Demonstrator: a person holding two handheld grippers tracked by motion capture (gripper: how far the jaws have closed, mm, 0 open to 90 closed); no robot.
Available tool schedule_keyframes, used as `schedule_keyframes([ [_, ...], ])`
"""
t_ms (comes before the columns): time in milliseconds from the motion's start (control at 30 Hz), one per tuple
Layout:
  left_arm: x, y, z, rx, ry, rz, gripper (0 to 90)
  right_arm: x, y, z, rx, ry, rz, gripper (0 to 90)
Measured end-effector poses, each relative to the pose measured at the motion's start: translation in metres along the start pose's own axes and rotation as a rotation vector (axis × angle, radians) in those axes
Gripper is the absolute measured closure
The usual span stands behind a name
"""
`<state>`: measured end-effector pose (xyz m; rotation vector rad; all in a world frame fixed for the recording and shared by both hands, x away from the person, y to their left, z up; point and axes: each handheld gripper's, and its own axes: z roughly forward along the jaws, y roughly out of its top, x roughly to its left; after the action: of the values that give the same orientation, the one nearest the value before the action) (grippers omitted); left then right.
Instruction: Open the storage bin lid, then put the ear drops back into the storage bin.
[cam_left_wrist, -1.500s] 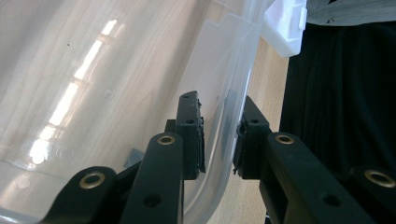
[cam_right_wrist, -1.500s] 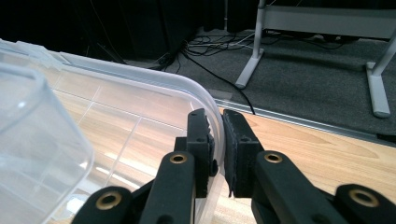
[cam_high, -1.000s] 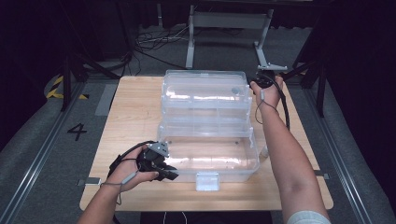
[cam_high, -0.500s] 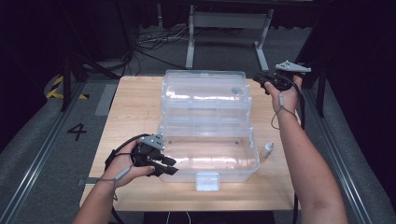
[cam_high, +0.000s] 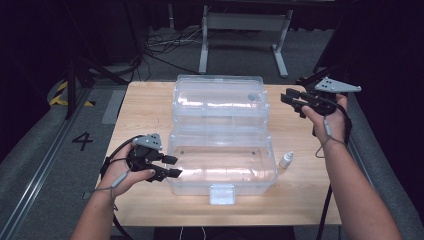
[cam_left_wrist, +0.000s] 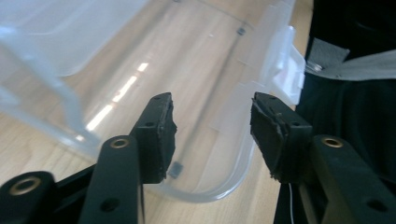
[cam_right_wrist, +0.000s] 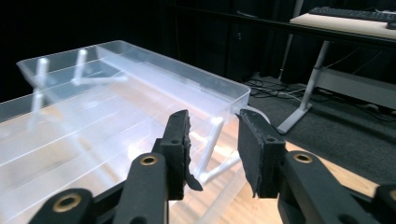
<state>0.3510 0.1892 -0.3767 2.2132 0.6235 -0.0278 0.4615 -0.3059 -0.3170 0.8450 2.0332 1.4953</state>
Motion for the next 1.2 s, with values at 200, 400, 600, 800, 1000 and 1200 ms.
schedule_keyframes([
  [200, 0.006, -0.004, -0.010, -0.029, 0.043, -0.015, 46.2, 0.007, -0.004, -0.021, -0.002, 0.018, -0.022, 63.4],
  [400, 0.014, -0.010, -0.020, -0.082, 0.099, -0.047, 41.1, 0.013, -0.008, -0.037, 0.010, 0.030, -0.033, 60.6],
  [600, 0.022, -0.015, -0.025, -0.089, 0.142, -0.091, 39.4, 0.016, -0.018, -0.046, 0.072, 0.043, -0.015, 57.1],
  [800, 0.025, -0.017, -0.026, -0.089, 0.150, -0.109, 38.5, 0.016, -0.026, -0.051, 0.155, 0.061, -0.006, 56.3],
  [1000, 0.026, -0.020, -0.027, -0.087, 0.153, -0.120, 38.3, 0.012, -0.034, -0.051, 0.290, 0.082, -0.006, 54.8],
  [1200, 0.027, -0.025, -0.030, -0.090, 0.169, -0.149, 37.6, 0.012, -0.039, -0.043, 0.403, 0.086, -0.063, 56.1],
])
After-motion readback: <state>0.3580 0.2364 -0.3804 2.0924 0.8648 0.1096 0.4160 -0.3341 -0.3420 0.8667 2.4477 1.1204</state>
